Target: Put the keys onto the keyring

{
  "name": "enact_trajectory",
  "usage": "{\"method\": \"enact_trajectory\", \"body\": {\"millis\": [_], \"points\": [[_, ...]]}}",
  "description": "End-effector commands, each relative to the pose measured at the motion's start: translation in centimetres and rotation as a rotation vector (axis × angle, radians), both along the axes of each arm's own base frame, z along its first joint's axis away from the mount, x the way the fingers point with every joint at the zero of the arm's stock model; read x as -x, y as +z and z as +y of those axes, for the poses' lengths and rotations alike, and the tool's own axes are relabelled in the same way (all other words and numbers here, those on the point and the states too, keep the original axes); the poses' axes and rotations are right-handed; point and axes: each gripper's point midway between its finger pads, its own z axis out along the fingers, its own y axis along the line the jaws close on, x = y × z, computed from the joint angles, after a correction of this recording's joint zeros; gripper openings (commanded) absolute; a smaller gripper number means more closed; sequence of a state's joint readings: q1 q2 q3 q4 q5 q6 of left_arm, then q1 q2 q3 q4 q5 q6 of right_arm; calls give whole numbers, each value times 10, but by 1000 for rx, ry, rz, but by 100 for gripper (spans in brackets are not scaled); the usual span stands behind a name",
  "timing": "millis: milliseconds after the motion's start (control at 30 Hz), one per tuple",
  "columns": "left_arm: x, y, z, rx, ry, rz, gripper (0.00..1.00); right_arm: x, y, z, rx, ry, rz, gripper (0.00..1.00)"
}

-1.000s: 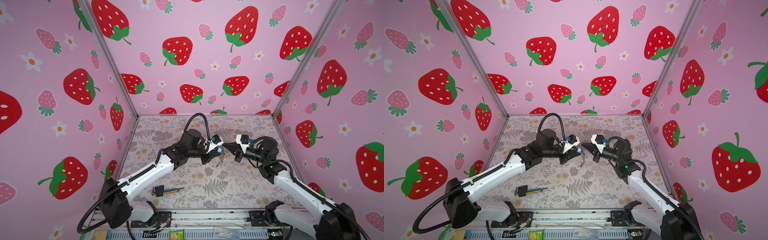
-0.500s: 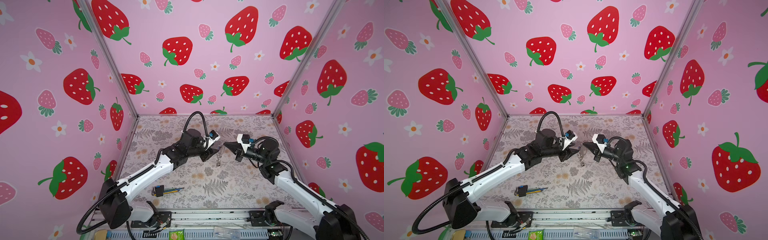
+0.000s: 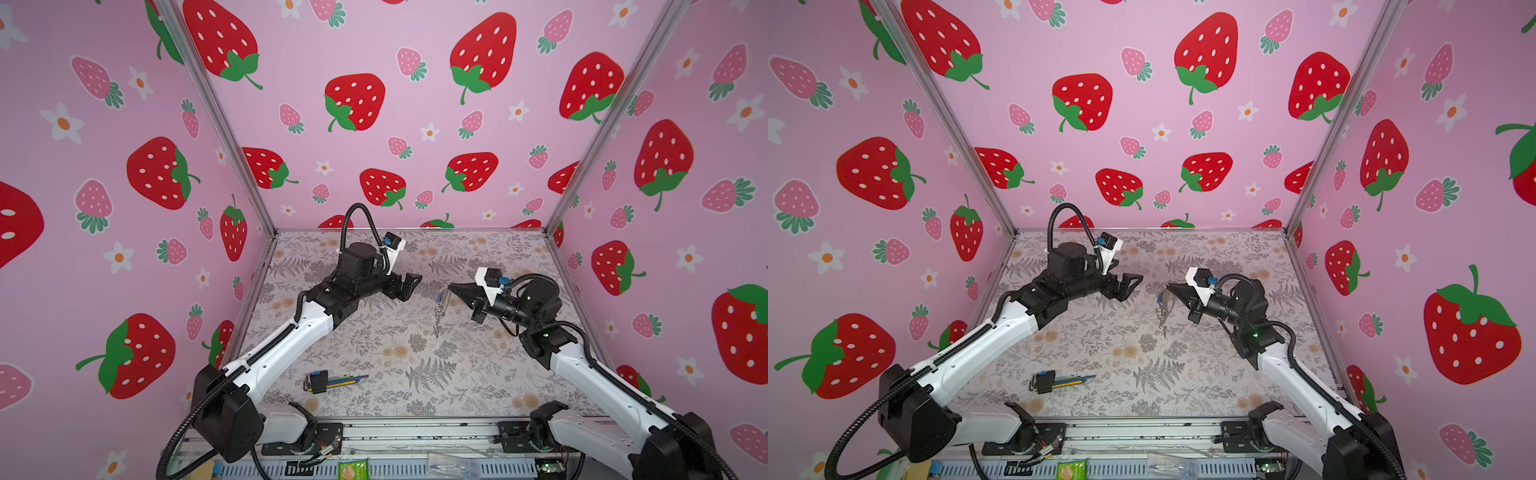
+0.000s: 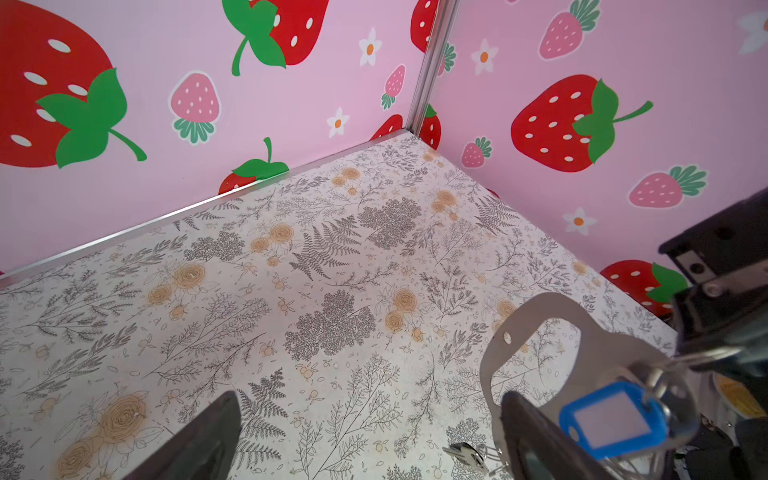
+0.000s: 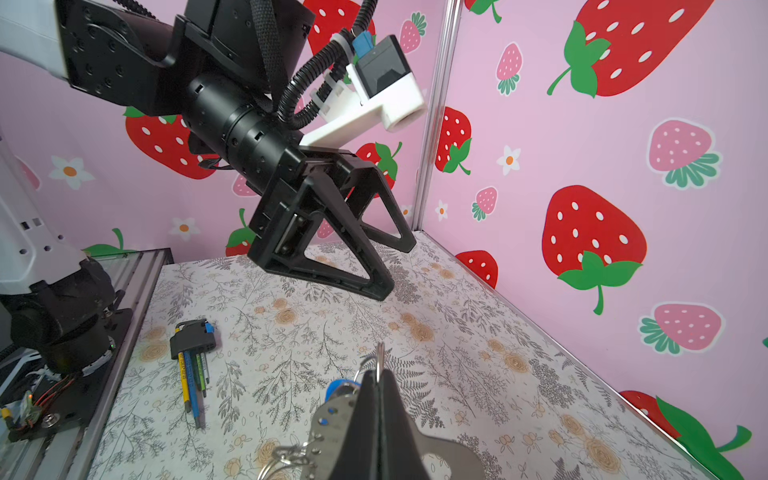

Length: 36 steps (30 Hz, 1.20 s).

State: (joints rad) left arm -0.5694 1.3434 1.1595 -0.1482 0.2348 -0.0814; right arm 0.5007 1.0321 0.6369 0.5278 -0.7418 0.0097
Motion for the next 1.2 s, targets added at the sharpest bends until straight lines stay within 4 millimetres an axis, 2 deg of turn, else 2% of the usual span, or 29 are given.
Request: {"method": "enact_trajectory", "body": {"millis": [0, 100, 233, 267, 500, 933, 1167], "points": [[2, 10, 1, 62, 39, 0, 99, -1, 28, -2, -47, -11, -40, 0], [13, 8, -5, 97, 11, -36, 99, -2, 31, -3, -54, -15, -32, 0], [33, 8, -19, 36, -52, -165, 100, -3, 33, -3, -59, -18, -25, 0], [39, 8, -25, 24, -74, -186, 97, -3, 34, -3, -61, -17, -24, 0], [49, 6, -37, -3, -101, -234, 80, -4, 38, -2, -69, -17, -20, 0], [61, 9, -56, -1, -184, -290, 71, -5, 38, -1, -70, -13, -11, 0], [54, 10, -62, -5, -169, -284, 66, -4, 37, -1, -71, -8, -6, 0]]}}
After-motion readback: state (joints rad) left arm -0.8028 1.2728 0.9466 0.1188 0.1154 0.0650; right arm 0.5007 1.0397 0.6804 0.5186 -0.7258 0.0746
